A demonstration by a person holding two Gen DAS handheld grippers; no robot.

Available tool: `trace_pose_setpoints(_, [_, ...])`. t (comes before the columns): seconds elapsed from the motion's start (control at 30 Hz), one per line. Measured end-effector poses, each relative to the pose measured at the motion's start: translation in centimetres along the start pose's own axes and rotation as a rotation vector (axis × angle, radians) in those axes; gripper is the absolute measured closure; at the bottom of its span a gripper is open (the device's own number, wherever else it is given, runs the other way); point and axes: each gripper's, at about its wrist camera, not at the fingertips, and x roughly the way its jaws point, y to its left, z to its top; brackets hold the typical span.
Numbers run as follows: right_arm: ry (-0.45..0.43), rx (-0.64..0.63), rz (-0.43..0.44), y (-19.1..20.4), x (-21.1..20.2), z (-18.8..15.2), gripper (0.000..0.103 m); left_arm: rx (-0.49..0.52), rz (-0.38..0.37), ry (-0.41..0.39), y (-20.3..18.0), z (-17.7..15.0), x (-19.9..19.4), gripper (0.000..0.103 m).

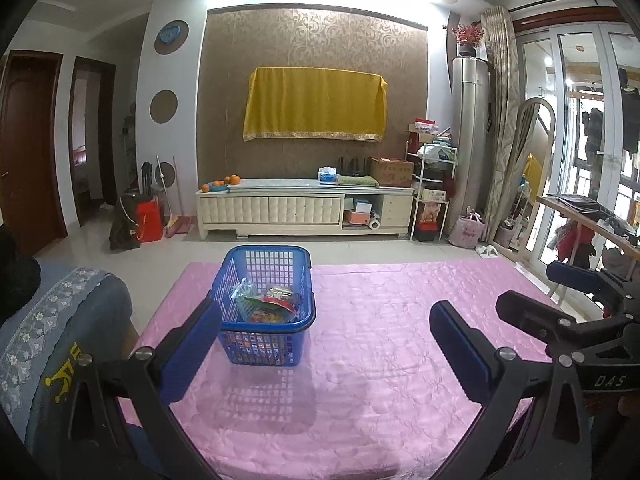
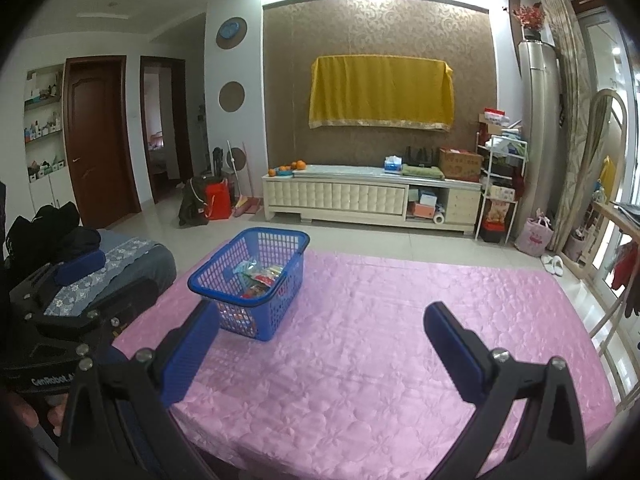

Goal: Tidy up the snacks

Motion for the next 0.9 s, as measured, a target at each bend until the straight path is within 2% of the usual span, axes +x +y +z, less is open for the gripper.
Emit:
trace_pose_setpoints(0.43, [0.013,0.021,0.003,-0.33,0.21,-0.13,0.000,0.007,-0.024,0.019,-0.30,-0.27,-0.06,0.000])
trace_pose_setpoints(0.9, [0.030,0.027,0.006,-0.47,0.29,-0.01,0.000,0.009,-0.014,0.039,-0.45,-0.09,0.00,0.000])
